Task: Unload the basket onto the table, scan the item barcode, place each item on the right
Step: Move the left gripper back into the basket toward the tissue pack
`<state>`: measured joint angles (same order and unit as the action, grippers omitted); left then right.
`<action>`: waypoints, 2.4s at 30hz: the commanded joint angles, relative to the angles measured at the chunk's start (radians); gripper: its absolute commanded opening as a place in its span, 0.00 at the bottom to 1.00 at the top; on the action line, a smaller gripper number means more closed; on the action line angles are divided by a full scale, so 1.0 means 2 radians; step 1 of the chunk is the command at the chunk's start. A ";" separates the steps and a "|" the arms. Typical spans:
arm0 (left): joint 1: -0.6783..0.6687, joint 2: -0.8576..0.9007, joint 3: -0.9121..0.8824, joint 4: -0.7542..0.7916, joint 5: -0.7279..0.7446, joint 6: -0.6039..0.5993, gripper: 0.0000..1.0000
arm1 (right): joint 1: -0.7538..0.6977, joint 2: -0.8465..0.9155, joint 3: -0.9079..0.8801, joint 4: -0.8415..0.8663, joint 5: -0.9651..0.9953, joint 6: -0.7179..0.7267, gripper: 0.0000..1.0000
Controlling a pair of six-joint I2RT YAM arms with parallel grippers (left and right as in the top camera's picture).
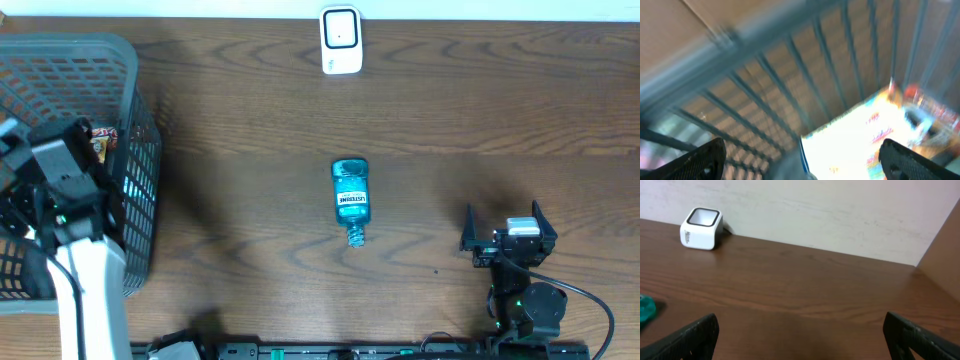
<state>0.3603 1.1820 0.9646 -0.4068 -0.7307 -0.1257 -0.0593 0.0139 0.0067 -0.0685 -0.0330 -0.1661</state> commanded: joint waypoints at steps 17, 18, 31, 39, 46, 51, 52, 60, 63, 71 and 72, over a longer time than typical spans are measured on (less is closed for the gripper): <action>0.069 0.083 -0.001 -0.116 0.334 -0.518 0.98 | 0.005 0.000 -0.001 -0.002 0.000 -0.004 0.99; 0.069 0.083 -0.002 -0.116 0.324 -0.522 0.98 | 0.005 0.000 -0.001 -0.002 0.000 -0.004 0.99; 0.078 0.177 -0.006 -0.099 0.305 -0.539 0.98 | 0.005 0.000 -0.001 -0.002 0.000 -0.004 0.99; 0.080 0.220 -0.006 -0.089 0.304 -0.542 0.98 | 0.005 0.000 -0.001 -0.002 0.000 -0.004 0.99; 0.080 0.256 -0.006 -0.079 0.303 -0.542 0.98 | 0.005 0.000 -0.001 -0.002 0.001 -0.004 0.99; 0.080 0.282 -0.006 -0.076 0.303 -0.534 0.39 | 0.005 0.000 -0.001 -0.002 0.000 -0.004 0.99; 0.080 0.284 -0.006 -0.076 0.303 -0.526 0.26 | 0.005 0.000 -0.001 -0.002 0.001 -0.004 0.99; 0.081 0.274 -0.003 -0.076 0.303 -0.471 0.07 | 0.005 0.000 -0.001 -0.002 0.000 -0.004 0.99; 0.081 0.251 0.002 -0.076 0.303 -0.443 0.07 | 0.005 0.000 -0.001 -0.002 0.001 -0.004 0.99; 0.086 0.134 0.008 -0.072 0.303 -0.427 0.07 | 0.005 0.000 -0.001 -0.002 0.000 -0.004 0.99; 0.087 0.114 0.008 -0.071 0.303 -0.427 0.07 | 0.005 0.000 -0.001 -0.002 0.001 -0.004 0.99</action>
<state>0.5209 1.5249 0.9764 -0.5571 -0.1074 -1.0115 -0.0589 0.0143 0.0067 -0.0685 -0.0330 -0.1661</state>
